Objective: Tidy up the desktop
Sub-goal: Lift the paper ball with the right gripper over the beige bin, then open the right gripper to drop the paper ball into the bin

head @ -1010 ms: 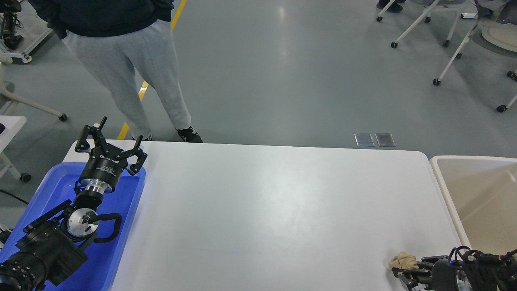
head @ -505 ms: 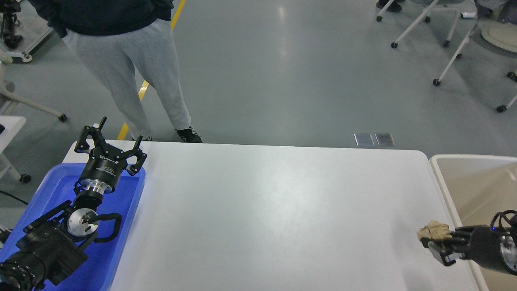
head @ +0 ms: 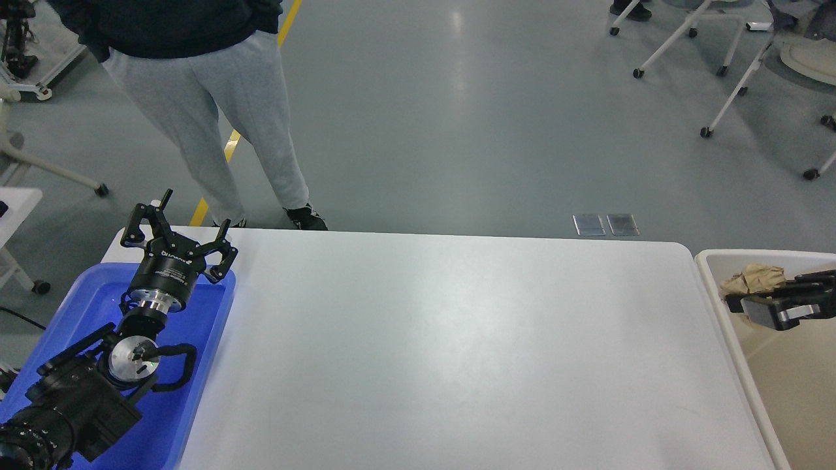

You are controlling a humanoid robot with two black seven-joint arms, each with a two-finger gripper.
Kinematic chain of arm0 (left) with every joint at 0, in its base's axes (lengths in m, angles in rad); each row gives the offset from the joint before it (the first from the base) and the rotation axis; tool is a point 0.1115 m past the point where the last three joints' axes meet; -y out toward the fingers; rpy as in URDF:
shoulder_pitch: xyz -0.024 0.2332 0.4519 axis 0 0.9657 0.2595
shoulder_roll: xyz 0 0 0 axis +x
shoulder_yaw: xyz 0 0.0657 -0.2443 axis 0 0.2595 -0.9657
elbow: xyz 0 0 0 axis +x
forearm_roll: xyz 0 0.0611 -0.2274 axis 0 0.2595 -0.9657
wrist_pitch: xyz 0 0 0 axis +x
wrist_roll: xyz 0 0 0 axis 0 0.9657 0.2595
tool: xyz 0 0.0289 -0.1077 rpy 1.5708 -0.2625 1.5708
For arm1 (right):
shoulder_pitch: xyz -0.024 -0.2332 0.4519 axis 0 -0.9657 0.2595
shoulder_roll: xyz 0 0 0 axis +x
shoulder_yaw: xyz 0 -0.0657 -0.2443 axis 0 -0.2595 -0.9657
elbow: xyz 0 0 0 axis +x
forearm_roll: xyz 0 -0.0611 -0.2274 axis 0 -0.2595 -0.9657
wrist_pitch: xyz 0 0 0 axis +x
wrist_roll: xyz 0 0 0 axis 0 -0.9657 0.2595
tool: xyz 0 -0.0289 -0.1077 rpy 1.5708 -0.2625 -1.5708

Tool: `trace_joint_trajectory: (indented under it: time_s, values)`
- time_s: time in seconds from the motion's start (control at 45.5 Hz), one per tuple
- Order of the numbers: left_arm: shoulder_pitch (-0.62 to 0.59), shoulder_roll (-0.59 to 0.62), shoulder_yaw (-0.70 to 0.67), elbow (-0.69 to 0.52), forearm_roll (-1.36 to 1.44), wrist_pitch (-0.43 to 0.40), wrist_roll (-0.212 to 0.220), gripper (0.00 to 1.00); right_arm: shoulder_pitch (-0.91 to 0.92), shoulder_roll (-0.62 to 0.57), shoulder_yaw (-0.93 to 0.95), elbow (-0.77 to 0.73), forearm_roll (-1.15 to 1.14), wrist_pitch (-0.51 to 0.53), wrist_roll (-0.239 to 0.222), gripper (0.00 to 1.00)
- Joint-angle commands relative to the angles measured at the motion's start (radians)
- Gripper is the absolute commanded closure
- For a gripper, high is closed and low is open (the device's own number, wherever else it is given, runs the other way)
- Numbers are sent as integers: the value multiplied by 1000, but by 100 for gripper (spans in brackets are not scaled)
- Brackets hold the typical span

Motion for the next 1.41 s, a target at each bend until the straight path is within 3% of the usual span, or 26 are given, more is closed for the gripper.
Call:
trace_joint_trajectory:
  time_s: [0.0,0.285,0.549,0.966,1.252,1.383]
  values:
    - [1,0,0,0,0,0,0,0,251,-46,6,19,85,222,5,100]
    - [1,0,0,0,0,0,0,0,297,-47,-8,-3,96,230,2,100]
    - [1,0,0,0,0,0,0,0,280,-39,-17,-185,154,149,2,100]
    - [1,0,0,1,0,0,0,0,261,-52,-192,-464,578,-78,5,100]
    - [1,0,0,0,0,0,0,0,203,-10,-252,-684,905,-156,5,100]
    - [1,0,0,0,0,0,0,0,105,52,-250,-799,1164,-179,7,100]
